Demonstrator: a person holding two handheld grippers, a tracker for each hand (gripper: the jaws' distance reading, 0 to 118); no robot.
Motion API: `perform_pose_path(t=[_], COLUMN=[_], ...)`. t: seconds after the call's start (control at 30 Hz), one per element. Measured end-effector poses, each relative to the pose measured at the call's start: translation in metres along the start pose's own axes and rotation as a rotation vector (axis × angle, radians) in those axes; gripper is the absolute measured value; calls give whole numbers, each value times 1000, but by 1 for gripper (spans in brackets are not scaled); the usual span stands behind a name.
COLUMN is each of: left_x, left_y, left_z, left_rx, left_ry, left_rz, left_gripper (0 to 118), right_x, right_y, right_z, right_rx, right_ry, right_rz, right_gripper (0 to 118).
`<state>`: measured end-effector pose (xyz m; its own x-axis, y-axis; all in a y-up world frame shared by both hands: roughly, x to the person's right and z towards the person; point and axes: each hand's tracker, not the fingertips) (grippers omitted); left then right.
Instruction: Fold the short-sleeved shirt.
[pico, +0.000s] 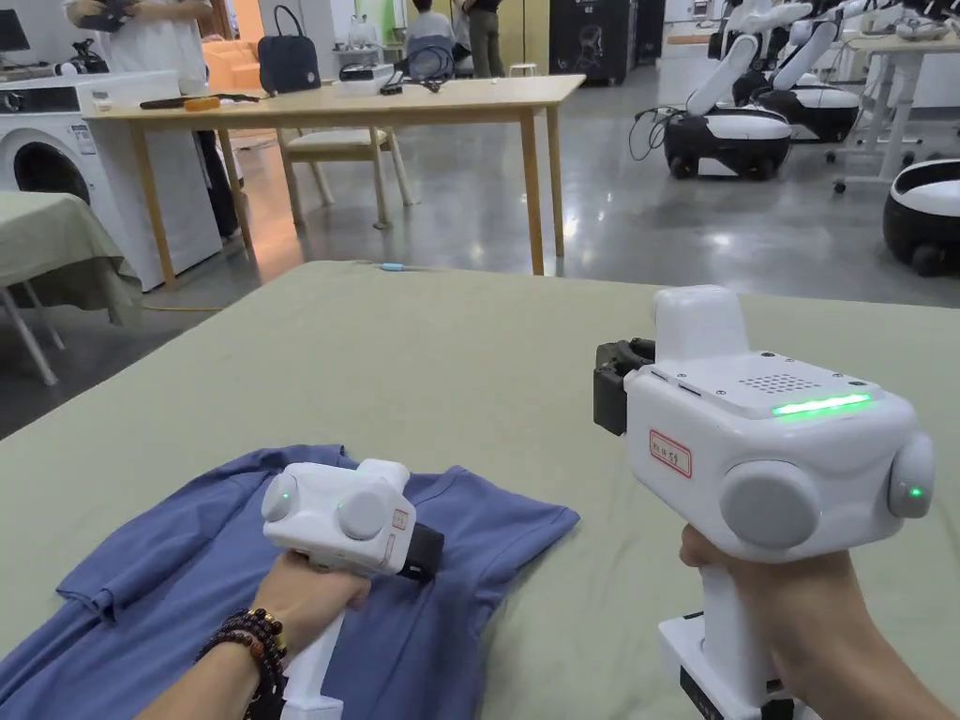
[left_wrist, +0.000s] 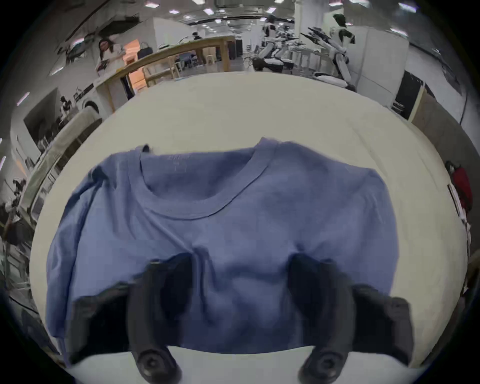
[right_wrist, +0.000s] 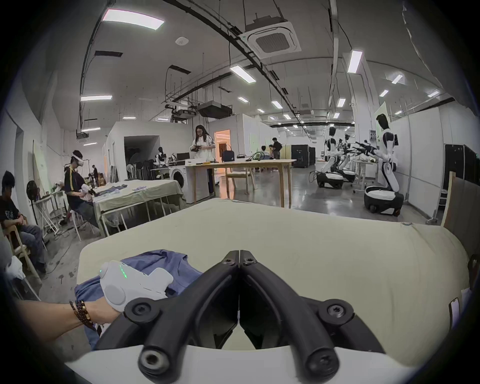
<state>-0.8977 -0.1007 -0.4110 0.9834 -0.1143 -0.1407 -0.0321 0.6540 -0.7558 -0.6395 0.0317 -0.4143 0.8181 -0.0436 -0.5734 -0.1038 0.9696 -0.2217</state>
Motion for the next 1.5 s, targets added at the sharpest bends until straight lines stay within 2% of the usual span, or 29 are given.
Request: perform_pose_path(t=[0.07, 0.1, 0.13, 0.17, 0.23, 0.37, 0.43, 0.53, 0.57, 0.6, 0.7, 0.9, 1.03, 1.37, 1.43, 1.5], left_x=[20, -11, -9, -9, -26, -37, -42, -45, -47, -50, -51, -22, 42, 271, 318, 366], left_y=[-14, 19, 19, 17, 17, 16, 18, 15, 16, 19, 32, 82, 127, 201, 205, 200], left_z=[20, -21, -22, -25, -46, -47, -43, -7, -2, 1, 24, 76, 112, 186, 192, 190], left_rx=[4, -74, -61, -64, -74, -41, 34, 173, 186, 153, 201, 336, 407, 533, 507, 476], left_ry=[6, -24, 42, 95, 7, -16, -12, -82, -83, -96, -80, -191, -300, -692, -805, -847], left_rz=[-39, -37, -66, -88, -15, 45, 80, 232, 244, 243, 160, 157, 50, -72, -109, -163], left_gripper=[39, 12, 1, 1, 1, 1, 0, 0, 0, 0, 0, 0, 0, 0, 0, 0], right_x=[-5, -6, -7, -8, -9, -8, -6, -2, -1, 0, 4, 18, 41, 135, 153, 170], right_y=[1, 2, 2, 3, 4, 7, 8, 10, 10, 11, 14, 26, 36, 71, 74, 72], right_z=[3, 3, 4, 5, 7, 14, 17, 20, 20, 20, 25, 47, 84, 232, 256, 277], right_rx=[7, 6, 5, 7, 11, 20, 27, 36, 40, 42, 57, 90, 124, 290, 298, 311], right_ry=[3, 5, 8, 11, 21, 12, 8, 9, 8, 7, 3, -20, -64, -330, -380, -430], right_rz=[0, 0, -2, -6, -3, 19, 15, 0, -2, -5, -18, -40, -38, -55, -44, -48], right_gripper=[0, 0, 0, 0, 0, 0, 0, 0, 0, 0, 0, 0, 0, 0, 0, 0])
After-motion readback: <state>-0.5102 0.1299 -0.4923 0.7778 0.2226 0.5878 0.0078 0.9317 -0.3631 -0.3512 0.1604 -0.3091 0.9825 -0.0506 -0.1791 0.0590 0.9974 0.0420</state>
